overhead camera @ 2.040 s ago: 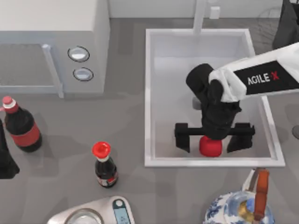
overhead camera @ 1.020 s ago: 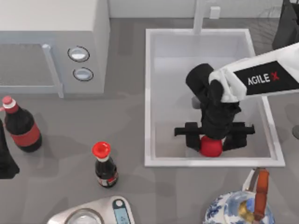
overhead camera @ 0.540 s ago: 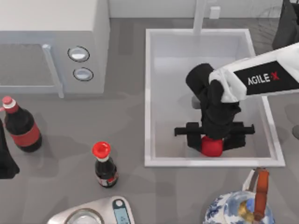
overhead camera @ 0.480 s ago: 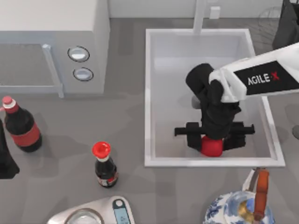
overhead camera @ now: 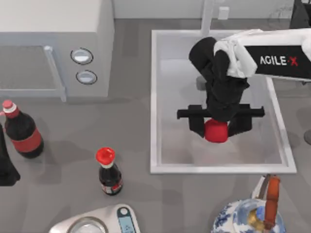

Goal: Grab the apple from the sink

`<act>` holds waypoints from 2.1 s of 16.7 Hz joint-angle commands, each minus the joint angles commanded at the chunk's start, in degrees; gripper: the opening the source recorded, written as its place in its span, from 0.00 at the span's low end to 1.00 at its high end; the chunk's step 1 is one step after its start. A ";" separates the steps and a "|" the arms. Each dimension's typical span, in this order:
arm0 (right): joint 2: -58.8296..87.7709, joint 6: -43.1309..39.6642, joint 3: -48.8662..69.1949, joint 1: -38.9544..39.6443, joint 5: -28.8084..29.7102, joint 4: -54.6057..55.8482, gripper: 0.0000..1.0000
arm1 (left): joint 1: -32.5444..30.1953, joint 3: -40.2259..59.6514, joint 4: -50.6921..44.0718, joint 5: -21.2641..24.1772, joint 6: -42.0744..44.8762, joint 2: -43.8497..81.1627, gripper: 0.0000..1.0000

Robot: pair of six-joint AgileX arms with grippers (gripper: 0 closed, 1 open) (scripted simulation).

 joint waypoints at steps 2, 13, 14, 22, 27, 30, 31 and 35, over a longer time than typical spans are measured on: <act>-1.67 -0.02 5.96 0.00 -0.02 -8.44 0.00 | 0.00 0.00 0.00 0.00 0.00 0.00 1.00; -10.32 -0.56 27.56 -0.45 -0.12 -37.93 0.00 | 0.00 0.00 0.00 0.00 0.00 0.00 1.00; -10.32 -0.56 27.56 -0.45 -0.12 -37.93 0.00 | 0.00 0.00 0.00 0.00 0.00 0.00 1.00; -18.41 -7.17 17.80 -6.94 -0.46 -35.53 0.00 | 0.00 0.00 0.00 0.00 0.00 0.00 1.00; -33.21 -19.38 -4.23 -19.19 -1.03 -31.81 0.00 | 0.00 0.00 0.00 0.00 0.00 0.00 1.00; -41.64 -26.44 -15.47 -26.28 -1.36 -29.70 0.00 | 0.00 0.00 0.00 0.00 0.00 0.00 1.00; -43.86 -28.35 -18.01 -28.19 -1.45 -29.16 0.00 | 0.00 0.00 0.00 0.00 0.00 0.00 1.00; -47.77 -31.82 -22.15 -31.68 -1.61 -28.26 0.00 | 0.00 0.00 0.00 0.00 0.00 0.00 1.00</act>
